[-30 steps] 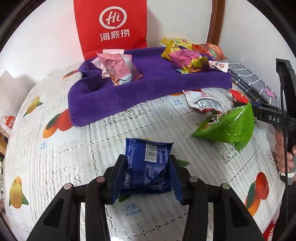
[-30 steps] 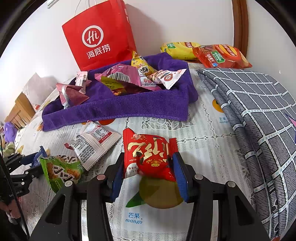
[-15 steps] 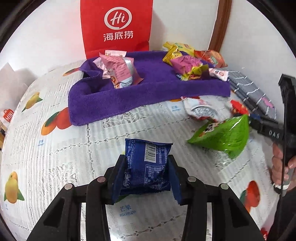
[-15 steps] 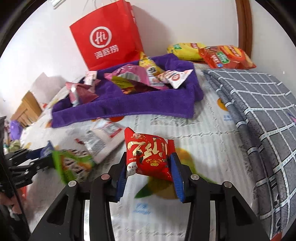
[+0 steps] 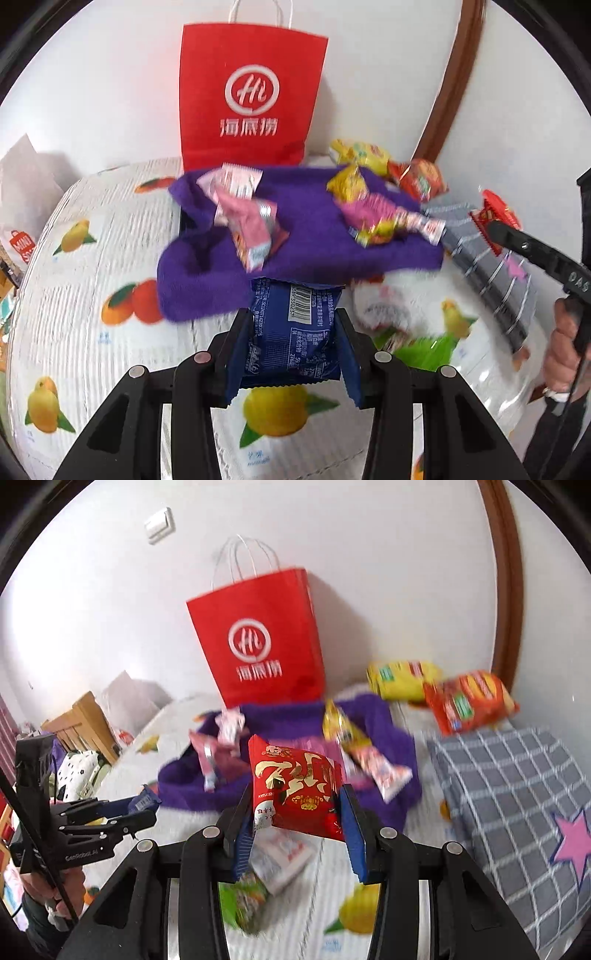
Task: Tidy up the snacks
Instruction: 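Carry the red bag and the blue packet over the purple towel with both grippers, then release the red bag onto the towel with right while left lowers the blue packet onto it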
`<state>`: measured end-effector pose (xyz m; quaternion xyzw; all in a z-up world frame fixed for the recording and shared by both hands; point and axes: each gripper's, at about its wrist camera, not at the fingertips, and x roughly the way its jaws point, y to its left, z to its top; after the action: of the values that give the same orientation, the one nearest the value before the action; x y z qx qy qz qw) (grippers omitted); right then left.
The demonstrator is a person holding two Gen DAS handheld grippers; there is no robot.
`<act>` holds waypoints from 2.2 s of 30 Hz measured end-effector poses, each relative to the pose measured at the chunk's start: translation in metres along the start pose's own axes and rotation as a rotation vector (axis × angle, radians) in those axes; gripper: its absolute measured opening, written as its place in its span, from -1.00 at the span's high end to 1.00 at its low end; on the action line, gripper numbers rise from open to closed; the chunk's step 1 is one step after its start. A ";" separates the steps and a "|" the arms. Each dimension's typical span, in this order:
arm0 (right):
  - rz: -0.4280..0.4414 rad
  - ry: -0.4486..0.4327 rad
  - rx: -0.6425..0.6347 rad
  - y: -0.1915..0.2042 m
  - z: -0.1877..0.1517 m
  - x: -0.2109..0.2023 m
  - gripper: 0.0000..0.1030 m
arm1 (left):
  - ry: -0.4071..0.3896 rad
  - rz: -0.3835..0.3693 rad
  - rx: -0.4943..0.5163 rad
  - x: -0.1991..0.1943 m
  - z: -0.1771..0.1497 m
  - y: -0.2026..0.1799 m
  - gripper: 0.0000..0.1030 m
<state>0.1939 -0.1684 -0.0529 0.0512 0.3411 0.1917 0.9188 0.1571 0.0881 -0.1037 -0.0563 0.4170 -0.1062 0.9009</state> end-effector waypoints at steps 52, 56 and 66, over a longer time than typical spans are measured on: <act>-0.015 0.131 0.117 -0.059 0.034 0.153 0.08 | 0.048 0.002 -0.090 0.091 0.125 -0.001 0.18; -0.015 0.130 0.120 -0.060 0.033 0.154 -0.03 | 0.070 0.011 -0.068 0.095 0.124 -0.005 0.18; 0.023 0.128 0.165 -0.065 0.034 0.154 -0.16 | 0.108 0.027 -0.041 0.104 0.119 -0.012 0.18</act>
<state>0.3435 -0.1677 -0.1351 0.1180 0.4130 0.1762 0.8857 0.3115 0.0530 -0.1009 -0.0631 0.4679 -0.0886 0.8771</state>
